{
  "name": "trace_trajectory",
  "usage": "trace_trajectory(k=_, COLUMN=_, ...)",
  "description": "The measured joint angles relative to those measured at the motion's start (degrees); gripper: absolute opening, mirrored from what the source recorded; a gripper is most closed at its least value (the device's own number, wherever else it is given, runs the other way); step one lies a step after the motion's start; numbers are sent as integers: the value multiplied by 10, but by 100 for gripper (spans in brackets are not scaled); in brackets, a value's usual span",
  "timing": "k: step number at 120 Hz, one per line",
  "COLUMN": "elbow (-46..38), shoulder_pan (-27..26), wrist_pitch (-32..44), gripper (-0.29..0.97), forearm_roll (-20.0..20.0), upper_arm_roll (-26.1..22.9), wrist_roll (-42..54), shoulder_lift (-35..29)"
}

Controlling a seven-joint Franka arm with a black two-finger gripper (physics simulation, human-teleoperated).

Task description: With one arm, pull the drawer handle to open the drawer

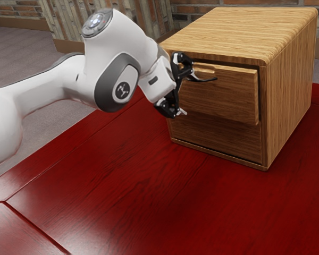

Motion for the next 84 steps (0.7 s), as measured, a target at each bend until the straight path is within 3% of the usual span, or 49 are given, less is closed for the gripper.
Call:
trace_trajectory(k=17, elbow=-29, shoulder_pan=-2, wrist_pitch=21, gripper=71, forearm_roll=1, upper_arm_roll=2, wrist_roll=-1, shoulder_lift=-6)
trace_trajectory(k=21, elbow=-37, shoulder_pan=-2, wrist_pitch=25, gripper=78, forearm_roll=1, upper_arm_roll=2, wrist_roll=-1, shoulder_lift=-10)
trace_trajectory(k=30, elbow=-67, shoulder_pan=-4, wrist_pitch=35, gripper=63, forearm_roll=-1, upper_arm_roll=2, wrist_roll=-2, shoulder_lift=-34)
trace_trajectory(k=42, elbow=-107, shoulder_pan=-6, wrist_pitch=50, gripper=59, forearm_roll=-3, upper_arm_roll=4, wrist_roll=-3, shoulder_lift=-67)
trace_trajectory(k=61, elbow=-142, shoulder_pan=-3, wrist_pitch=72, gripper=65, forearm_roll=-4, upper_arm_roll=2, wrist_roll=-4, shoulder_lift=-113)
trace_trajectory(k=84, elbow=-157, shoulder_pan=6, wrist_pitch=87, gripper=68, forearm_roll=-6, upper_arm_roll=2, wrist_roll=-5, shoulder_lift=-114)
